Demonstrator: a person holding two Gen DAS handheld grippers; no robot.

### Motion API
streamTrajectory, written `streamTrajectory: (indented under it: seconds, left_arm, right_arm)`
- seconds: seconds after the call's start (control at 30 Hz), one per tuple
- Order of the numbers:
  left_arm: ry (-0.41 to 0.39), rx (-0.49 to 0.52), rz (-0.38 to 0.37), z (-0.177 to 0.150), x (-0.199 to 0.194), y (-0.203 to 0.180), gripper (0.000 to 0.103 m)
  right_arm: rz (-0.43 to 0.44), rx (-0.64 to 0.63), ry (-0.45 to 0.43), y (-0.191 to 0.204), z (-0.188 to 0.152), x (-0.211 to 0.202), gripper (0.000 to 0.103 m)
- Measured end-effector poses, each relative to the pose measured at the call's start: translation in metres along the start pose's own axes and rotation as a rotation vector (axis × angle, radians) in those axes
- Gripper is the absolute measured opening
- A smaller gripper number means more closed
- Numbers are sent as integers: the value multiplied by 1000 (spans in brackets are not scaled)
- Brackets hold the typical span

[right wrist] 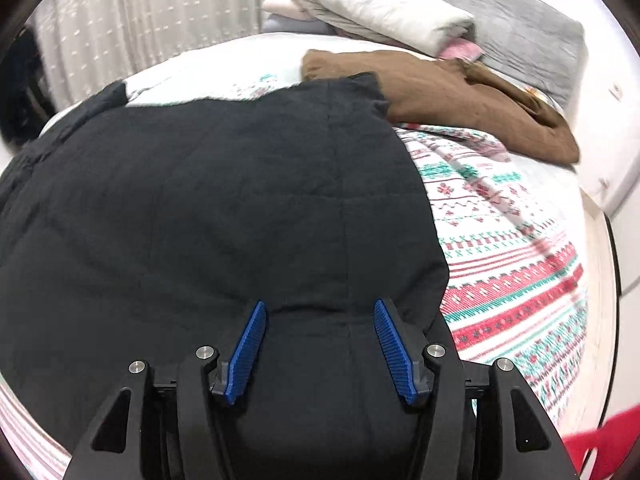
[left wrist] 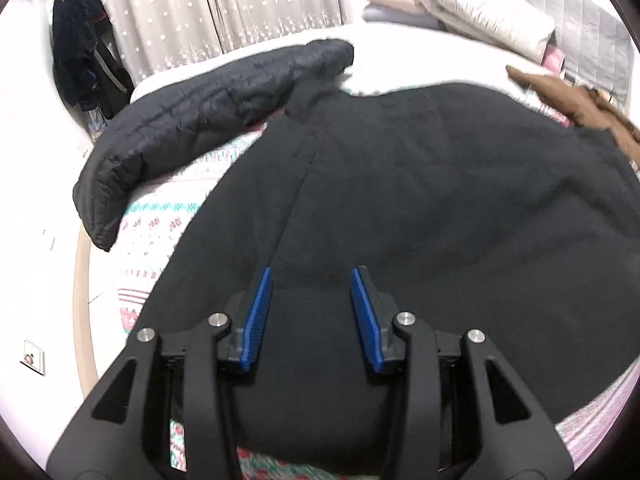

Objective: Fold large clothes
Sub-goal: 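Open both tools to release the folded coat and pull back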

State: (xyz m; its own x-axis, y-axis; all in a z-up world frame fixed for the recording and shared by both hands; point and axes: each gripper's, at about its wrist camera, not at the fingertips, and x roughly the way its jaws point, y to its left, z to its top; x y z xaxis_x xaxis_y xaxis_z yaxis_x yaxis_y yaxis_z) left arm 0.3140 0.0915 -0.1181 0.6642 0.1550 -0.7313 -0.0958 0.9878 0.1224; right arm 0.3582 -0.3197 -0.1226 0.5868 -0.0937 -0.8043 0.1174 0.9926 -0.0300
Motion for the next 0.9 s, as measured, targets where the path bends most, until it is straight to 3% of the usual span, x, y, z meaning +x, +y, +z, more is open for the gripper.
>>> streamTrajectory:
  seconds: [0.1,0.23,0.3,0.37,0.43,0.5,0.67,0.77,0.9]
  left_arm:
    - [-49,13,-62,8,-18,-15,55]
    - [-21,36,-162,5,-18,-52,55]
    - [0,80,-177,-1,-13,-73,55]
    - [0,139,-132,-8,-6,-89,55]
    - [11,149,-108,-11,2,-98,56]
    - [47,91,-126,-9,8,-94,56]
    - [44,46,-135,-9,-18,-91,55]
    - [0,74,-151,-20,-49,-95,56]
    - [-40,86,-157,-43,-88,-96,63]
  right_arm:
    - [126,93,-45,4,10,-20,62]
    - [227,62,-59,41,18,-36,64]
    - [286,14,-27,70,15,-34,64]
    - [311,-64,16,103,7,-27,67]
    - [264,-140,39,126,0,-15,73]
    - [197,-158,32,139,-3,-6,77]
    - [234,-42,59,134,4,-17,77]
    - [294,-74,15,138,0,-46,78]
    - [284,-137,-37,147,-17,-84,78]
